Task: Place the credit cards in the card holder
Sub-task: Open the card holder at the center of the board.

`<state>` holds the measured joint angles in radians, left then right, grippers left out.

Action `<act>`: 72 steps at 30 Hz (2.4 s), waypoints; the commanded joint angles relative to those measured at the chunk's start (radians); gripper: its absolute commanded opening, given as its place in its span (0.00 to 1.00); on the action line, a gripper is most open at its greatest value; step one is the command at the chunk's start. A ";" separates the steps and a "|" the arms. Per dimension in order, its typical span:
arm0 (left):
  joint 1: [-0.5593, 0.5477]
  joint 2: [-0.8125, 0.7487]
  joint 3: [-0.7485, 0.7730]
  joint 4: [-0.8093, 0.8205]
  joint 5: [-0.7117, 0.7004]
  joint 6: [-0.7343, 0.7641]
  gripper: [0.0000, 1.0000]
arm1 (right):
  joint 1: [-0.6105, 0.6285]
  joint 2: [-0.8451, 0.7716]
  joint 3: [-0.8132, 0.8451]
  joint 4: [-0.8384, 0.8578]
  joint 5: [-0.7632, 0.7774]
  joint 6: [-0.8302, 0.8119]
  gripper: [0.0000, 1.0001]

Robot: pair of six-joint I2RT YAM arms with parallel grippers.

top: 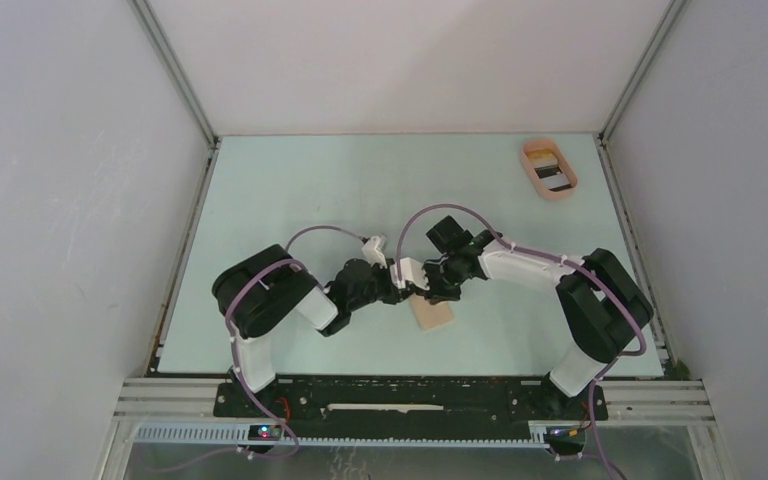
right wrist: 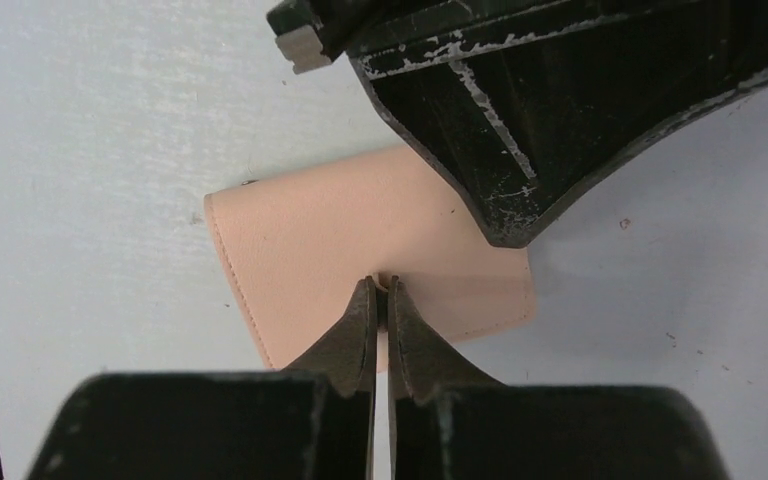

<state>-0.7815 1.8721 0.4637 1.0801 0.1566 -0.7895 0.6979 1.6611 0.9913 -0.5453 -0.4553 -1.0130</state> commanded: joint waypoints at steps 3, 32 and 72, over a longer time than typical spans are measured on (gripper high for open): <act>-0.002 -0.006 0.030 -0.164 -0.020 -0.001 0.00 | -0.063 -0.076 0.018 -0.014 -0.066 0.024 0.00; -0.060 -0.188 -0.292 0.346 0.004 -0.138 0.94 | -0.217 -0.129 0.078 -0.011 -0.573 0.316 0.00; -0.066 -0.391 -0.115 -0.518 -0.212 0.031 0.48 | -0.254 -0.137 0.122 -0.126 -0.203 0.254 0.50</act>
<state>-0.8425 1.4570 0.3187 0.6083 -0.0700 -0.7956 0.4507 1.6203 1.0767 -0.6964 -0.5732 -0.7906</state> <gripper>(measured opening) 0.487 0.481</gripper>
